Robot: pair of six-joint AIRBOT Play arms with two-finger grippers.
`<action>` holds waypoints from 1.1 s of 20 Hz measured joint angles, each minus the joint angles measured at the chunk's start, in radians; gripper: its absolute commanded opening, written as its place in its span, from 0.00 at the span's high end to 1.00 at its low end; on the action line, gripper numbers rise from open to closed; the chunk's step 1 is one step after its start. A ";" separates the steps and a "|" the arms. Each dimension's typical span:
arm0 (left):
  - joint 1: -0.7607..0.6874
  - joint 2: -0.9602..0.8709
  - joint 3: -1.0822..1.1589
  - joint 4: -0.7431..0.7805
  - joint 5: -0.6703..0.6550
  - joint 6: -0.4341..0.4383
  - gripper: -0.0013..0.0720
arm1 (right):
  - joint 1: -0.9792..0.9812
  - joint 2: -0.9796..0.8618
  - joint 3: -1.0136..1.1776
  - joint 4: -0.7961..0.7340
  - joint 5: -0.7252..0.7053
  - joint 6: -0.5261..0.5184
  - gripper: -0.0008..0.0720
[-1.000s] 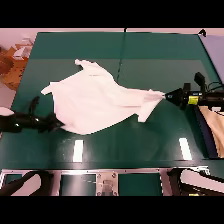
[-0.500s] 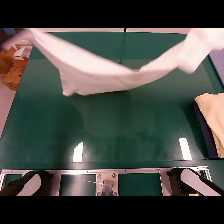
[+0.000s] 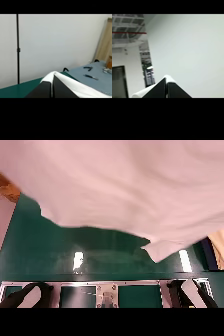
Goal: Fold the shirts.
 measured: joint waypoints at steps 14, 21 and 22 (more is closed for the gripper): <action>-0.009 -0.300 -0.595 0.192 0.045 0.073 0.96 | 0.560 -0.477 -0.170 -0.844 -0.325 0.066 0.97; -0.151 -0.601 -0.648 0.197 0.196 0.145 0.96 | 0.635 -0.874 -0.085 -0.875 -0.354 0.068 0.97; -0.169 -0.634 -0.650 0.201 0.215 0.151 0.96 | 0.635 -0.904 -0.080 -0.877 -0.353 0.067 0.97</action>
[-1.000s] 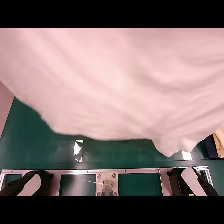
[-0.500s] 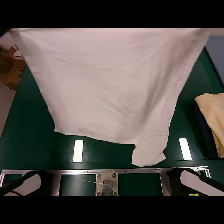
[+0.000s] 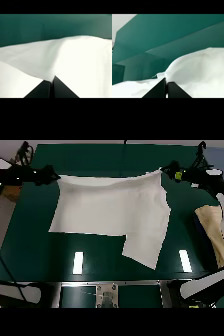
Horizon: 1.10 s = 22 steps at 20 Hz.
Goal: Fold the shirts.
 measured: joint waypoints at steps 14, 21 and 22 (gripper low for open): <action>0.016 -0.091 -0.003 0.274 -0.109 -0.102 0.96 | -0.116 0.000 -0.036 -0.294 0.303 0.108 0.97; 0.018 -0.092 -0.019 0.349 -0.164 -0.128 0.96 | -0.109 0.053 -0.239 -0.385 0.323 0.174 0.97; 0.018 -0.092 -0.029 0.353 -0.165 -0.129 0.96 | -0.104 0.056 -0.261 -0.386 0.315 0.176 0.97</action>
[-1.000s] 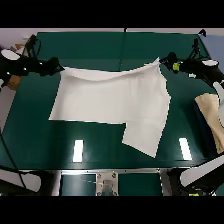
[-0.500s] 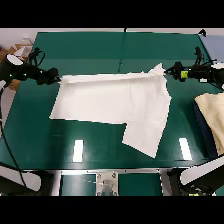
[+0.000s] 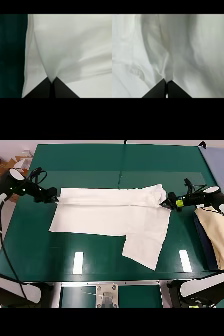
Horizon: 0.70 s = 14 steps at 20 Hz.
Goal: Fold the shirts.
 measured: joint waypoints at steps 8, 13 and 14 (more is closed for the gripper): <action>0.007 0.000 -0.010 0.004 -0.058 -0.021 0.32 | -0.007 0.014 -0.022 -0.004 0.015 0.018 0.64; 0.064 0.031 0.070 0.010 -0.256 -0.060 0.52 | -0.089 0.083 -0.012 -0.047 0.151 0.068 0.97; 0.076 0.052 0.063 0.011 -0.289 -0.063 0.79 | -0.101 0.109 -0.033 -0.066 0.166 0.072 0.97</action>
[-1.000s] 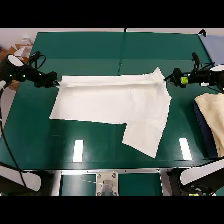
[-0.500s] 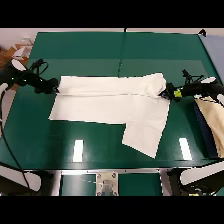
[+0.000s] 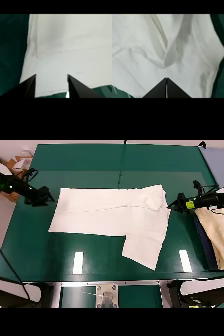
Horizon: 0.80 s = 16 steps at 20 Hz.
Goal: Fold the shirts.
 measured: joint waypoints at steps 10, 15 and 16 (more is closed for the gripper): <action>0.031 0.319 -0.414 0.172 0.069 0.037 0.08 | -0.063 0.356 -0.451 -0.140 -0.080 0.045 0.60; 0.032 0.312 -0.502 0.179 0.264 0.065 0.10 | -0.068 0.393 -0.523 -0.146 -0.110 0.048 0.60; 0.032 0.286 -0.510 0.161 0.288 0.087 0.10 | -0.068 0.394 -0.527 -0.146 -0.116 0.048 0.63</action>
